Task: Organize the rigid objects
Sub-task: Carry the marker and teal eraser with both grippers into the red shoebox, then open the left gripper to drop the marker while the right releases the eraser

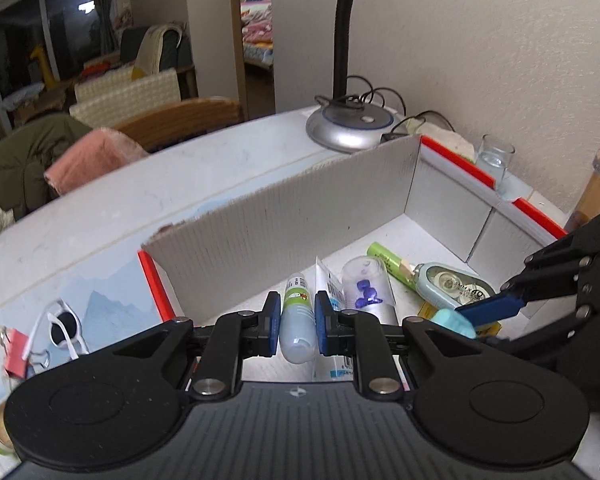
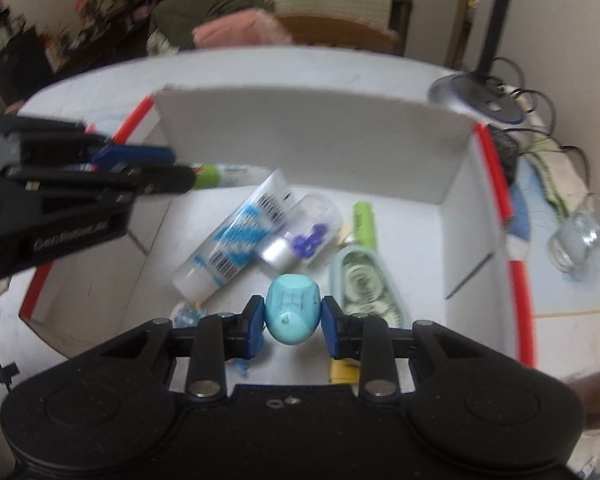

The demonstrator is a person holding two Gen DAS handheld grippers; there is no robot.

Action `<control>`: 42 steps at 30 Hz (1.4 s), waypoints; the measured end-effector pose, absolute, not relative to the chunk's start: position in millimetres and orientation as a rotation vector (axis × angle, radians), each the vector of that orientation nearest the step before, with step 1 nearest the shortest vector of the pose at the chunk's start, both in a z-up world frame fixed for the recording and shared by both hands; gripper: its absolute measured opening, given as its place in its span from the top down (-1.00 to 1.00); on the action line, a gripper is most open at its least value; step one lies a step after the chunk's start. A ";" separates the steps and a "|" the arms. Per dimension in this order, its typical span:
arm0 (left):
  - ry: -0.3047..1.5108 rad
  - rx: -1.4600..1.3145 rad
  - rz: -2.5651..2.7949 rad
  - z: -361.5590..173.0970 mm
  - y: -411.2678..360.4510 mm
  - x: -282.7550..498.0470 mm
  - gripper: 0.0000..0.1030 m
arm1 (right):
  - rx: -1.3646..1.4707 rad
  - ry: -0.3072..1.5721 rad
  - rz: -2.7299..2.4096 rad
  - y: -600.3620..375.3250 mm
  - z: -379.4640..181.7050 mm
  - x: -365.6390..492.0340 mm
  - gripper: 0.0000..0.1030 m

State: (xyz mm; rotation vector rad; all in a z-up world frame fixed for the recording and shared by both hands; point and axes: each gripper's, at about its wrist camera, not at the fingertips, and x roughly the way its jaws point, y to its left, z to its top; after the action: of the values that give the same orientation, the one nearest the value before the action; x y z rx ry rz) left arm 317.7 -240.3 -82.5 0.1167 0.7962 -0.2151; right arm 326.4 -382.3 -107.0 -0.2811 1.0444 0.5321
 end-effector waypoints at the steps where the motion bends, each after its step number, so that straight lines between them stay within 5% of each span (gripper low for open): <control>1: 0.806 0.109 -0.215 -84.2 -240.5 319.5 0.67 | -0.293 1.053 0.538 -380.1 -109.5 326.8 0.43; 26: 1.042 0.173 -0.208 -104.5 -254.8 340.3 0.66 | -0.327 1.115 0.542 -372.8 -126.8 339.4 0.41; 42: 1.080 0.148 -0.265 -101.7 -255.6 334.5 0.55 | -0.284 1.095 0.531 -381.5 -119.5 329.0 0.08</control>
State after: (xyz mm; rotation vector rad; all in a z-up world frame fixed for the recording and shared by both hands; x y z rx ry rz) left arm 334.5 -255.6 -101.7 0.1478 1.0798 -0.2645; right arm 329.0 -381.5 -119.5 -0.2843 1.0950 0.5307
